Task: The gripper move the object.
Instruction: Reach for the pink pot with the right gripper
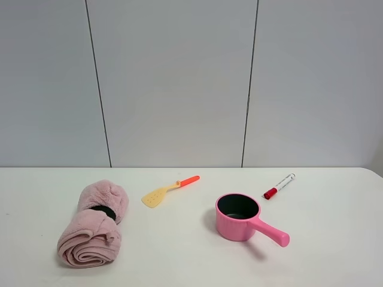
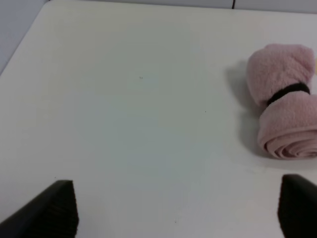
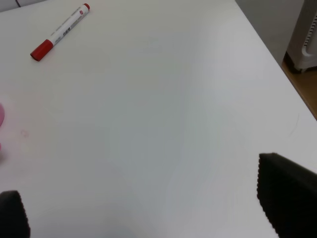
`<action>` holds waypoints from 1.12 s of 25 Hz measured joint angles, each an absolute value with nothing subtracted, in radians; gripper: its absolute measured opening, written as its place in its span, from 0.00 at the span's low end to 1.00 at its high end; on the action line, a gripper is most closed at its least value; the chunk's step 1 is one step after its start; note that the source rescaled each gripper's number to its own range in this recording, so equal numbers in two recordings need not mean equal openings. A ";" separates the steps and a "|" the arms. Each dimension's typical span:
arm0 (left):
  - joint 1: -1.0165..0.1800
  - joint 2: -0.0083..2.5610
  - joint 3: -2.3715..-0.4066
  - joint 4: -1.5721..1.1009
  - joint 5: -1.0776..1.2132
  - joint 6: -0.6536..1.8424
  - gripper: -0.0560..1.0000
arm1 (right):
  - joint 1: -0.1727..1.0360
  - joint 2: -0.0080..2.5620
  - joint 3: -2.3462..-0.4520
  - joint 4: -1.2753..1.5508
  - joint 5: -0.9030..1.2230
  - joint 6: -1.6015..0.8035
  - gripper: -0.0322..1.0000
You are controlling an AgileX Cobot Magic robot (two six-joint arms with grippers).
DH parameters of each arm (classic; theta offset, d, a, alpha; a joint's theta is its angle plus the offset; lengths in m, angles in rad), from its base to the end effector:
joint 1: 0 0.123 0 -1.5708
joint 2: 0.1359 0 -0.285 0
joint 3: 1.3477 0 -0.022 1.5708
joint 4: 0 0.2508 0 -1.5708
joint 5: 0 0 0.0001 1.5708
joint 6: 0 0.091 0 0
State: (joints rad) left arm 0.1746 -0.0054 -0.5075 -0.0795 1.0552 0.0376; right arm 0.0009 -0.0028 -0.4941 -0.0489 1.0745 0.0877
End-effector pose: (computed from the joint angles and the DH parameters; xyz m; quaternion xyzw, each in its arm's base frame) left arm -0.0053 -0.0073 0.2800 -0.0563 0.8459 0.0165 0.5302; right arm -0.0052 -0.0039 0.2746 0.0383 0.8565 -0.0016 0.5147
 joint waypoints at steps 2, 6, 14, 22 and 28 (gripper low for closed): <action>0.175 -0.005 -0.507 -0.079 1.055 0.038 1.00 | 0.001 -0.003 -0.494 -0.049 1.075 0.088 1.00; 0.175 -0.005 -0.507 -0.079 1.055 0.038 1.00 | 0.001 -0.003 -0.494 -0.049 1.075 0.088 1.00; 0.175 -0.005 -0.507 -0.079 1.055 0.038 1.00 | 0.001 -0.003 -0.494 -0.049 1.075 0.088 1.00; 0.175 -0.005 -0.507 -0.079 1.055 0.038 1.00 | 0.001 -0.003 -0.494 -0.049 1.075 0.088 1.00; 0.175 -0.005 -0.507 -0.079 1.055 0.038 1.00 | 0.001 -0.003 -0.494 -0.049 1.075 0.088 1.00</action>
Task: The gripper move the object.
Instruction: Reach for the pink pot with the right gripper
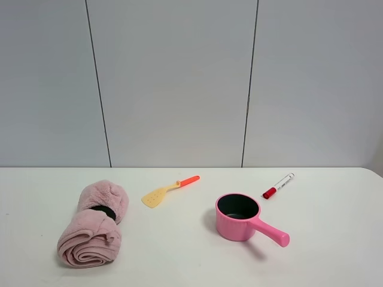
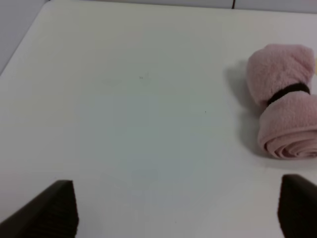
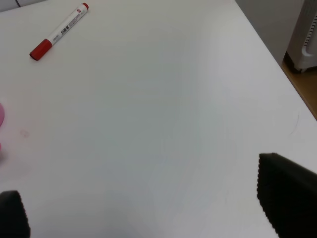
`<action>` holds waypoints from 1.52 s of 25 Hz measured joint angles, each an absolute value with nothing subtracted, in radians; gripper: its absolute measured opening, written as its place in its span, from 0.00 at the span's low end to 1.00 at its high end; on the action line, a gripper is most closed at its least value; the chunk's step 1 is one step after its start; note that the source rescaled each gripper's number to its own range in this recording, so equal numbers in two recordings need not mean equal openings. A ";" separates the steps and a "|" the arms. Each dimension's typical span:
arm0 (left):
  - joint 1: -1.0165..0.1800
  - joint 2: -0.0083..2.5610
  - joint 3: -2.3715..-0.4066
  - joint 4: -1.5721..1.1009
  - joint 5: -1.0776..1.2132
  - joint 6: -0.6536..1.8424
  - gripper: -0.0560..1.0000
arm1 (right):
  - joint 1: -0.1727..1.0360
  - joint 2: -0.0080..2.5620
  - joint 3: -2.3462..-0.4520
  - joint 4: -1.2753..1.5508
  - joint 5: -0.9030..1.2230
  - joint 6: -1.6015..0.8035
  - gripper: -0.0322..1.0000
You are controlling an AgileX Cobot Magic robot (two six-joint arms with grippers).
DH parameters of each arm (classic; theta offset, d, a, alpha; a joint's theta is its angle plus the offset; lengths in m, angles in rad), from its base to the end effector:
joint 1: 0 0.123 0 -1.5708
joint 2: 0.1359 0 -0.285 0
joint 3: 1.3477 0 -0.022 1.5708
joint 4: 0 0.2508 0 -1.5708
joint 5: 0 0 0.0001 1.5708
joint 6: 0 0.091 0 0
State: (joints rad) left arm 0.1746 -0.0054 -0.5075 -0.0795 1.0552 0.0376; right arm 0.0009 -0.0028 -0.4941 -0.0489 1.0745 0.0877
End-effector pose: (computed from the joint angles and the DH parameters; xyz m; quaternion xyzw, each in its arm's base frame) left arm -0.0053 -0.0073 0.2800 -0.0563 0.8459 0.0165 0.5302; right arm -0.0052 -0.0039 0.2746 0.0383 0.8565 -0.0016 0.5147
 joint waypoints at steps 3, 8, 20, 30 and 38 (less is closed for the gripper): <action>0.175 -0.005 -0.507 -0.079 1.055 0.038 1.00 | 0.001 -0.003 -0.494 -0.049 1.075 0.088 1.00; 0.175 -0.005 -0.507 -0.079 1.055 0.038 1.00 | 0.001 -0.003 -0.494 -0.044 1.075 0.088 1.00; 0.175 -0.005 -0.507 -0.079 1.055 0.038 1.00 | 0.001 0.132 -0.584 -0.025 1.063 0.000 1.00; 0.175 -0.005 -0.507 -0.079 1.055 0.038 1.00 | 0.001 0.639 -0.946 -0.134 1.030 -0.019 1.00; 0.175 -0.005 -0.507 -0.079 1.055 0.038 1.00 | 0.143 1.106 -1.164 -0.121 1.092 -0.019 1.00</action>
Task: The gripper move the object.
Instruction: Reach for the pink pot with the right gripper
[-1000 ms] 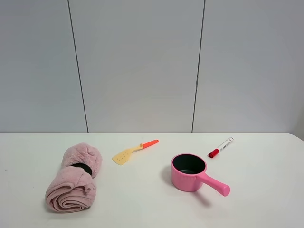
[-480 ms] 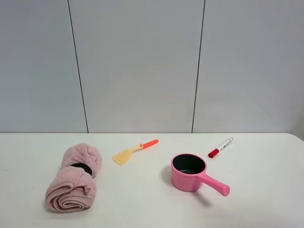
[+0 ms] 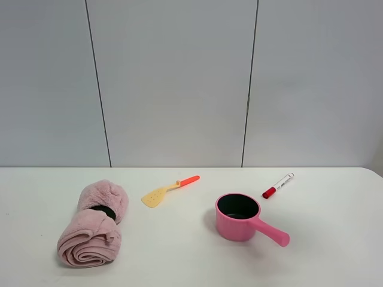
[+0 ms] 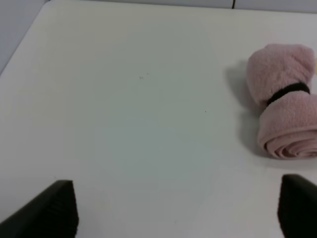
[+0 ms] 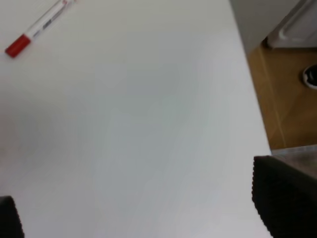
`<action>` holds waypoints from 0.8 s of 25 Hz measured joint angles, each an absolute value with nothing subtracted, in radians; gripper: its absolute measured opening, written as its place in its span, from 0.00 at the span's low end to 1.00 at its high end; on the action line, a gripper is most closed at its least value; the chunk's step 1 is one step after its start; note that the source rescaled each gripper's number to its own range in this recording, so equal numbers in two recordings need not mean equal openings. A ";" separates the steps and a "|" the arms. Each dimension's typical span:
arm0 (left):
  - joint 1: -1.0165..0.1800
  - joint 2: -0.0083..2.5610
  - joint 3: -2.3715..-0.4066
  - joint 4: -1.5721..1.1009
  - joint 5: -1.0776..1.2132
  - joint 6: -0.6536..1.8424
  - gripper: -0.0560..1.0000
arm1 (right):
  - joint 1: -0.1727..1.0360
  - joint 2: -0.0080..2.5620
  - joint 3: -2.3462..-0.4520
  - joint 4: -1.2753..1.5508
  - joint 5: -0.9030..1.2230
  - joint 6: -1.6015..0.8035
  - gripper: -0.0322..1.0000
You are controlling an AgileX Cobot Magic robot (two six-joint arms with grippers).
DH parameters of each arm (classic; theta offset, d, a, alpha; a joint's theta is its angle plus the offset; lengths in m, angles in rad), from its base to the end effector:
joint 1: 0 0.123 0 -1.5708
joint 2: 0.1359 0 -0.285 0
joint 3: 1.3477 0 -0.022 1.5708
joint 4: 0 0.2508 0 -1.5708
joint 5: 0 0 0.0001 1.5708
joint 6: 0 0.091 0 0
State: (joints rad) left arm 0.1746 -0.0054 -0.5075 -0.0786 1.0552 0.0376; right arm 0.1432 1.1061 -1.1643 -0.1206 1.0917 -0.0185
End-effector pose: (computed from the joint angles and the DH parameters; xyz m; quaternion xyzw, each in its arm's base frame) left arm -0.0053 -0.0072 0.2800 -0.0564 0.8459 0.0170 0.5301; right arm 0.2053 0.0198 0.3775 -0.0867 0.9460 -0.0402 0.3097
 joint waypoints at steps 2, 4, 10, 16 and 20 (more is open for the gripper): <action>0.175 -0.005 -0.507 -0.079 1.055 0.038 1.00 | 0.228 1.221 -1.193 -0.116 1.097 -0.019 1.00; 0.175 -0.005 -0.507 -0.079 1.055 0.038 1.00 | 0.298 1.318 -1.216 -0.107 1.100 -0.019 1.00; 0.175 -0.005 -0.507 -0.079 1.055 0.038 1.00 | 0.452 1.592 -1.279 -0.103 1.092 -0.019 1.00; 0.175 -0.005 -0.507 -0.079 1.055 0.038 1.00 | 0.502 1.767 -1.296 -0.098 1.015 -0.019 1.00; 0.175 -0.005 -0.507 -0.079 1.055 0.038 1.00 | 0.502 1.835 -1.296 -0.076 0.963 -0.013 1.00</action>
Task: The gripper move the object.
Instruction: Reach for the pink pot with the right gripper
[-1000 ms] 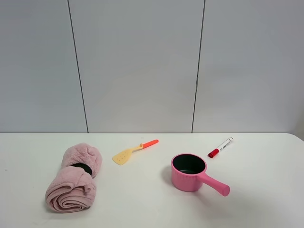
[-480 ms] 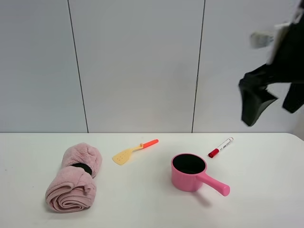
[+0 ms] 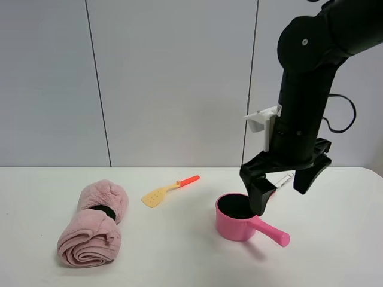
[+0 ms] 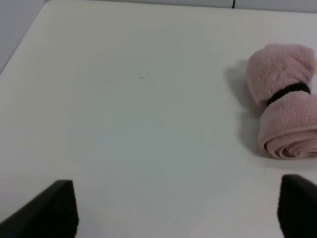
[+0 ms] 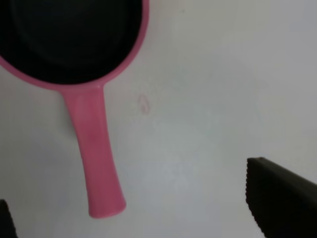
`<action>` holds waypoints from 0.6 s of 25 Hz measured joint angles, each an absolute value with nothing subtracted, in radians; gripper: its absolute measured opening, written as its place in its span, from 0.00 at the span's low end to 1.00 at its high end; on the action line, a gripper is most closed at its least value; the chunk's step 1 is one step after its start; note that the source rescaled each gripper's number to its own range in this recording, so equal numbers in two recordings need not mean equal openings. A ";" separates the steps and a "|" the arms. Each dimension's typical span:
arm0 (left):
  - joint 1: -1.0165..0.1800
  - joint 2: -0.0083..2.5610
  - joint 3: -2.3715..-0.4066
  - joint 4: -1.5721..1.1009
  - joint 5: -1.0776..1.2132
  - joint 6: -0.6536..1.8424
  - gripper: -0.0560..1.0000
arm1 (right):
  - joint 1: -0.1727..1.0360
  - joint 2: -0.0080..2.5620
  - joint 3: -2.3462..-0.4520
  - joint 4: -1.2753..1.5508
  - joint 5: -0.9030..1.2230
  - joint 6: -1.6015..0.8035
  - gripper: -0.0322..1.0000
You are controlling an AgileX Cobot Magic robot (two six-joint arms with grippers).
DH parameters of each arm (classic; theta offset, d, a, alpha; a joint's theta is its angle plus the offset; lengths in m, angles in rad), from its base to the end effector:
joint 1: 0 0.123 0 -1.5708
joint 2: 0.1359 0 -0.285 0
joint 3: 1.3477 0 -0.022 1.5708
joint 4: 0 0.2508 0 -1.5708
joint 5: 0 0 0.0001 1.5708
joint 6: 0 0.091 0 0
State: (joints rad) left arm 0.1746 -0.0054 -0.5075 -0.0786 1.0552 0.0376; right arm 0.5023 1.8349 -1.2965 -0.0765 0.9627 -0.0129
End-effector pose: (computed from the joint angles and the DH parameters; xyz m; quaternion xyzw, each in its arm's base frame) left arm -0.0053 -0.0072 0.2800 -0.0564 0.8459 0.0170 0.5301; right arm 0.3187 0.1685 0.2062 -0.2725 0.9584 -0.0131 0.0840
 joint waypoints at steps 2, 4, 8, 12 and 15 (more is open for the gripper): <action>0.175 -0.005 -0.507 -0.079 1.055 0.038 1.00 | 0.505 1.860 -1.296 -0.076 0.942 -0.011 1.00; 0.175 -0.005 -0.507 -0.079 1.055 0.038 1.00 | 0.509 1.882 -1.296 -0.076 0.923 -0.008 1.00; 0.175 -0.005 -0.507 -0.079 1.055 0.038 1.00 | 0.509 1.918 -1.296 -0.076 0.917 0.017 1.00; 0.175 -0.005 -0.507 -0.079 1.055 0.038 1.00 | 0.509 1.946 -1.296 -0.077 0.912 0.034 1.00; 0.175 -0.005 -0.507 -0.079 1.055 0.038 1.00 | 0.509 1.972 -1.297 -0.078 0.908 0.035 1.00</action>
State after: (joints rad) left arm 0.1746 -0.0054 -0.5075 -0.0786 1.0552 0.0376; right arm 0.5089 1.9716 -1.2975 -0.0776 0.9081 0.0350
